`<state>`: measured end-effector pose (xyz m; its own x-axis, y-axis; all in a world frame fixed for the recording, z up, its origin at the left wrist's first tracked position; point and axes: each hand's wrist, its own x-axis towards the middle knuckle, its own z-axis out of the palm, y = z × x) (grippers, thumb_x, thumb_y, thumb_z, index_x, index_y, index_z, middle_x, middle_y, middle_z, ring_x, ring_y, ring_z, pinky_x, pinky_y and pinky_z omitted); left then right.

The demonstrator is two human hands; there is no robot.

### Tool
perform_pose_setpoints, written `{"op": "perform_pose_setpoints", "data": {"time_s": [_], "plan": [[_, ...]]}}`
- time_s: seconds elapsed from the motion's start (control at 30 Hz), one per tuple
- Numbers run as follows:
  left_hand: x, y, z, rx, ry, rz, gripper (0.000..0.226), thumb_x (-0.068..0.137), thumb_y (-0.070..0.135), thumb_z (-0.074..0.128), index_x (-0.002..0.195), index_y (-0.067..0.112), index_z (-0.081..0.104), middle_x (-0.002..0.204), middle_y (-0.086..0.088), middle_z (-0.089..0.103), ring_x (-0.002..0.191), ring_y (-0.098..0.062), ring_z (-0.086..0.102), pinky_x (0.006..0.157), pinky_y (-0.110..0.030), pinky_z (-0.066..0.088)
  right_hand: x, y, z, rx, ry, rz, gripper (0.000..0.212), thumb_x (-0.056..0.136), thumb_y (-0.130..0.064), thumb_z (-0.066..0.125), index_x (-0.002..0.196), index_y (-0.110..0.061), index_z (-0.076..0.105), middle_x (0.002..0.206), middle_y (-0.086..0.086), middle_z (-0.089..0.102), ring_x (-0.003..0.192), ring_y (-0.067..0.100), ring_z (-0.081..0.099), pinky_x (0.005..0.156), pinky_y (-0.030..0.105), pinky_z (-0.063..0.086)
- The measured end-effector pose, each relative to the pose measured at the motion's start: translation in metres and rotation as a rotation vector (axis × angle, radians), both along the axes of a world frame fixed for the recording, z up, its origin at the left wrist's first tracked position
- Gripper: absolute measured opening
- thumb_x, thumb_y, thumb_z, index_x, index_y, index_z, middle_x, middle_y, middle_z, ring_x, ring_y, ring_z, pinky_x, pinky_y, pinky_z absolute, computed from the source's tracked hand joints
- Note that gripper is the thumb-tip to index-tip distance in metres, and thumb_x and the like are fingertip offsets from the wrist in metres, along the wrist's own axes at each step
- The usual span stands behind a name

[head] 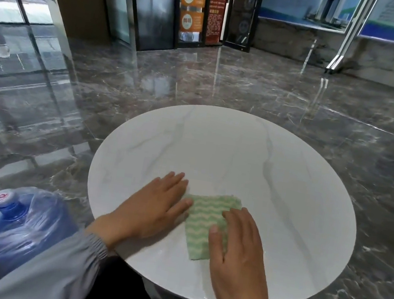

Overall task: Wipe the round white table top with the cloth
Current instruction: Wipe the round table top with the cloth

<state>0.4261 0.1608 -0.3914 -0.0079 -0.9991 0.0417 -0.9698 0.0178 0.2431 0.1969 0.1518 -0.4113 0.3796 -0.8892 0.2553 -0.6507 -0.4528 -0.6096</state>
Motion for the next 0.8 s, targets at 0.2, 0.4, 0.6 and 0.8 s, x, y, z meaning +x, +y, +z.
{"op": "perform_pose_setpoints", "data": {"time_s": [0.2,0.4,0.6,0.8], "plan": [[-0.003,0.032,-0.033,-0.236,0.051,0.187,0.068,0.101,0.063,0.030,0.144,0.019,0.058,0.156,-0.001,0.050,0.151,-0.023,0.038,0.125,-0.033,0.023,0.023,-0.025,0.018,0.081,0.502,0.337,0.060,0.110,-0.051,0.011,0.165,-0.033,-0.004,0.170,-0.014,-0.018,0.153,0.007,-0.027,0.126,0.037,-0.014],[0.003,0.029,-0.036,-0.305,0.106,0.220,0.055,0.098,0.060,0.042,0.127,0.022,0.069,0.137,0.006,0.062,0.132,-0.015,0.054,0.112,-0.031,0.038,0.002,-0.104,0.008,0.084,0.576,0.280,0.058,0.109,-0.052,0.019,0.164,-0.043,0.003,0.171,-0.019,-0.007,0.158,0.013,-0.013,0.126,0.038,-0.008],[0.003,0.030,-0.036,-0.348,0.128,0.243,0.045,0.096,0.054,0.047,0.119,0.024,0.072,0.128,0.008,0.066,0.122,-0.015,0.060,0.106,-0.033,0.043,-0.017,-0.188,0.010,0.204,0.636,-0.081,0.060,0.107,-0.052,0.014,0.164,-0.040,0.000,0.173,-0.006,-0.008,0.159,0.027,-0.012,0.126,0.052,-0.007],[0.003,0.031,-0.040,-0.419,0.218,0.302,0.035,0.095,0.045,0.046,0.111,0.021,0.065,0.112,0.008,0.060,0.106,-0.016,0.057,0.094,-0.034,0.047,0.093,-0.112,0.006,0.071,0.612,0.350,0.058,0.108,-0.053,0.015,0.164,-0.042,0.001,0.173,-0.009,-0.009,0.157,0.025,-0.018,0.124,0.052,-0.014]]}}
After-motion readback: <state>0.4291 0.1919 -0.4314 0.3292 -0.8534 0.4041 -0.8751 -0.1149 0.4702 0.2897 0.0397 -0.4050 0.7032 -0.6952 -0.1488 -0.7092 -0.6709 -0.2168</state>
